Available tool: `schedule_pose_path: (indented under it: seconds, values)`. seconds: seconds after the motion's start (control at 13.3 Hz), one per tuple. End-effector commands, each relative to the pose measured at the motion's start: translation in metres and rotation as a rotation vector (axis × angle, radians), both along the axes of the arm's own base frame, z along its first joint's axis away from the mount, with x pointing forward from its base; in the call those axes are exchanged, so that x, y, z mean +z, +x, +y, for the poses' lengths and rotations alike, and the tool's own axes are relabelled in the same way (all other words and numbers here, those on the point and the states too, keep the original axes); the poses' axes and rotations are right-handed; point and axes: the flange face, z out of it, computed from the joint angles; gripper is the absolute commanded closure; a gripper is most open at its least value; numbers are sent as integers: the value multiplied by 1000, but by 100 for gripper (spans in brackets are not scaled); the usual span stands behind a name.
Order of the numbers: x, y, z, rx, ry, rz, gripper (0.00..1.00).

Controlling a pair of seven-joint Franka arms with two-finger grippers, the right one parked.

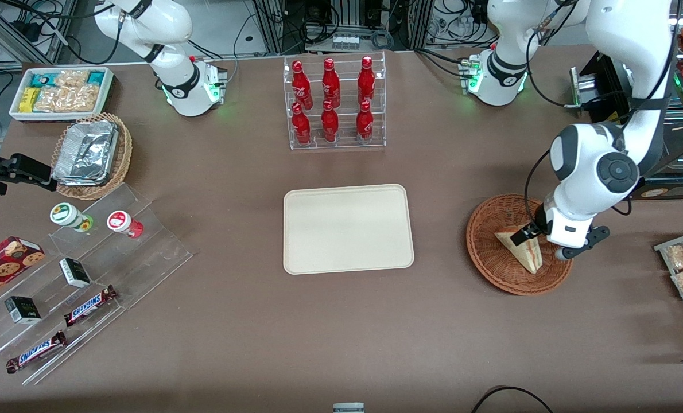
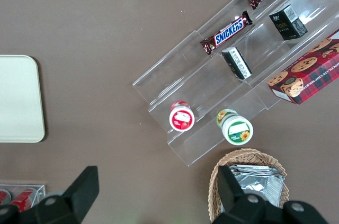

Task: Place sandwich from basket to tray
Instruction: 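Lower the left gripper onto the wrapped sandwich and close on it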

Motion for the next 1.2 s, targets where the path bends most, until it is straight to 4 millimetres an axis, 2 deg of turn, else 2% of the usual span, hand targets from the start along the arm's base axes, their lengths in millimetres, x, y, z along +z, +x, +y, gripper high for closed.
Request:
schedule_pose_path:
  seconds: [0.0, 0.23, 0.3, 0.45, 0.53, 0.6, 0.75, 0.9, 0.98, 1.13]
  values:
    - [-15, -6, -3, 16, -3, -14, 0]
    - [-24, -7, -1, 19, -1, -1, 0]
    - [-26, -7, -1, 19, -1, 2, 6]
    - [-26, -7, 1, 15, 1, 5, 75]
    - [-26, -8, 1, 10, 4, 8, 96]
    - [-25, -7, 2, 3, 7, 9, 100]
    - [-15, -4, 0, -8, 10, 10, 100]
    - [15, 7, -4, -27, 22, 35, 100]
    - [37, 15, -12, -55, 39, 53, 100]
    - [79, 29, -48, -117, 60, 85, 100]
